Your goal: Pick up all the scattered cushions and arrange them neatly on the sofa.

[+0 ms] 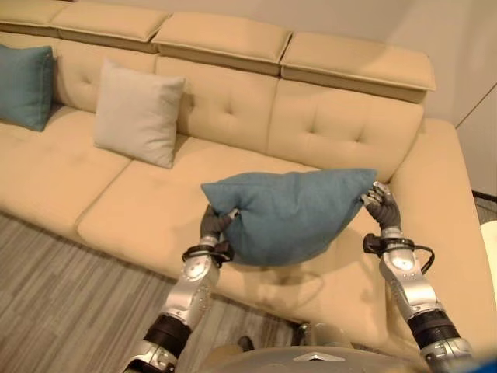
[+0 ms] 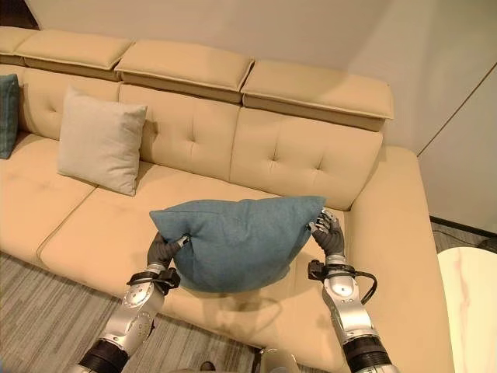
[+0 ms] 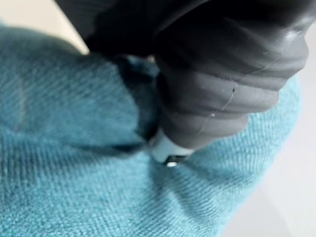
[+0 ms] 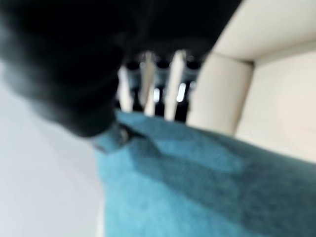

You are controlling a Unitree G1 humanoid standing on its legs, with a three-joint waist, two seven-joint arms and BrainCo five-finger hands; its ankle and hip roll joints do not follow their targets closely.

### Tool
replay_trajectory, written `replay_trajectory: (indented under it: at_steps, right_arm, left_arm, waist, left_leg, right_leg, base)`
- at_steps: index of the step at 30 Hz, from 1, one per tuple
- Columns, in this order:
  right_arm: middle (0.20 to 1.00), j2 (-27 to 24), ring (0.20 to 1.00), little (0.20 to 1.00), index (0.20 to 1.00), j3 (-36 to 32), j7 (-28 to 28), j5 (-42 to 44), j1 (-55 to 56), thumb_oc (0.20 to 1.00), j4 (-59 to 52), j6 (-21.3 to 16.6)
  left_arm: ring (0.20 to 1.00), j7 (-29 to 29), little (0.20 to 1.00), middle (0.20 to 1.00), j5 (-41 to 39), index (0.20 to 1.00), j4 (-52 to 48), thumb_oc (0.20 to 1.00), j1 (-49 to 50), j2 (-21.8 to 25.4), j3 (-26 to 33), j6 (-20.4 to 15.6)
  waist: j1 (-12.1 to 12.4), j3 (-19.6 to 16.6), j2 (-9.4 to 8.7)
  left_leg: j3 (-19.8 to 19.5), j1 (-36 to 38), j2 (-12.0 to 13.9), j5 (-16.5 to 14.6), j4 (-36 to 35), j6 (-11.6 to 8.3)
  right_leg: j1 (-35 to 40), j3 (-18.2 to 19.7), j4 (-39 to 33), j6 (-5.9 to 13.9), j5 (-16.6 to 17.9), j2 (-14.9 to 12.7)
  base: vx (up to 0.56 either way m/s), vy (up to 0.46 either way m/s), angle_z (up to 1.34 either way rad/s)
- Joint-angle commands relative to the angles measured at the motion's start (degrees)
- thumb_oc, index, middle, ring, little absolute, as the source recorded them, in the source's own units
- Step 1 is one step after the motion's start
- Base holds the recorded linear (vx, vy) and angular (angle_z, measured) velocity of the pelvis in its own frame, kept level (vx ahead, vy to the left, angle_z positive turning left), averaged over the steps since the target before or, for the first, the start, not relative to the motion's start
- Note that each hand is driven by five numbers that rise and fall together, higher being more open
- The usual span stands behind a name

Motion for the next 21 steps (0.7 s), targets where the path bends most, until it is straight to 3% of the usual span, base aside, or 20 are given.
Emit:
replay_trajectory:
  at_steps: [1, 3, 5, 6, 10, 15, 21]
  right_arm:
    - [0.2, -1.7, 0.2, 0.2, 0.2, 0.01, 0.04, 0.21, -4.15, 0.2, -6.47, -5.82]
    - [0.2, -1.4, 0.2, 0.2, 0.2, 1.37, -0.32, 0.05, -5.2, 0.2, -6.82, -5.8]
    - [0.2, -1.26, 0.2, 0.2, 0.2, 2.27, -0.55, 0.12, -6.49, 0.2, -6.74, -5.68]
    - [0.2, -1.19, 0.2, 0.2, 0.2, 2.91, -0.43, -0.53, -6.73, 0.2, -6.99, -5.5]
    - [0.2, -1.61, 0.2, 0.2, 0.2, 3.81, -0.95, -2.62, -7.39, 0.2, -8.65, -4.83]
    - [0.2, -1.88, 0.2, 0.2, 0.2, 4.92, -2.12, -4.87, -10.4, 0.2, -9.6, -4.3]
    - [0.2, -2.7, 0.2, 0.2, 0.2, 7.72, -4.95, -6.73, -20.5, 0.2, -8.32, -3.74]
  left_arm:
    - [0.2, -3.43, 0.2, 0.2, 2.37, 0.2, -6.61, 0.2, -5.19, -2.21, -1.81, -5.08]
    - [0.2, -1.61, 0.2, 0.2, 3.29, 0.2, -6.95, 0.2, -7.1, -1.95, -1.53, -5.7]
    - [0.2, -0.74, 0.2, 0.2, 2.99, 0.2, -7.1, 0.2, -8.39, -1.88, -1.05, -6.57]
    - [0.2, -0.53, 0.2, 0.2, 2.88, 0.2, -6.78, 0.2, -8.98, -2.36, -1.12, -6.7]
    - [0.2, 0.52, 0.2, 0.2, 3.54, 0.2, -6.64, 0.2, -10.21, -2.39, -1.26, -6.75]
    - [0.2, 1.76, 0.2, 0.2, 4.6, 0.2, -6.56, 0.2, -13.48, -1.8, -1.47, -6.82]
    - [0.2, 5.4, 0.2, 0.2, 5.93, 0.2, -3.48, 0.2, -24.2, 0.14, -2.11, -7.65]
  waist:
    - [-0.9, -3.34, -0.73]
    - [0.33, -3.13, -0.12]
    - [1.05, -2.78, 0.67]
    - [0.87, -3.41, 1.7]
    - [0.56, -4.61, 2.99]
    - [0.41, -4.6, 3.32]
    - [0.62, -4.04, 3.27]
  left_leg:
    - [-3.46, -0.36, 1.54, -2.58, -4.63, -2.39]
    - [-8.79, -1.84, 1.59, 1.85, -12.54, -3.14]
    - [-12.29, -1.65, 1.48, 3.6, -16.65, -3.73]
    - [-12.15, -0.17, 2.01, 4.48, -19.96, -3.86]
    - [-10.71, 3.82, 1.42, 5.6, -25.17, -3.86]
    - [-8.45, 6.7, 0.73, 5.23, -27.47, -2.98]
    - [-6.16, 6.94, 0.15, 4.6, -28.33, -2.13]
  right_leg:
    - [3.45, 2.92, -3.27, 7.11, 1.52, 0.72]
    - [4.76, 5.81, -4.32, 7.05, 1.15, 2.08]
    - [5.38, 7.94, -5.05, 6.85, 0.88, 2.91]
    - [6.66, 8.31, -6.4, 7.17, 0.72, 3.07]
    - [7.71, 9.39, -8.46, 7.77, 1.44, 2.6]
    - [8.17, 10.97, -10.07, 9.0, 2.8, 1.89]
    - [6.47, 12.97, -11.08, 10.58, 4.72, 1.16]
  base:
    - [0.19, 0.043, -0.52]
    - [0.16, 0.062, -0.66]
    - [0.13, 0.075, -0.83]
    - [0.14, 0.077, -0.91]
    - [0.14, 0.126, -0.4]
    - [0.08, 0.112, -0.15]
    - [-0.01, 0.06, -0.19]
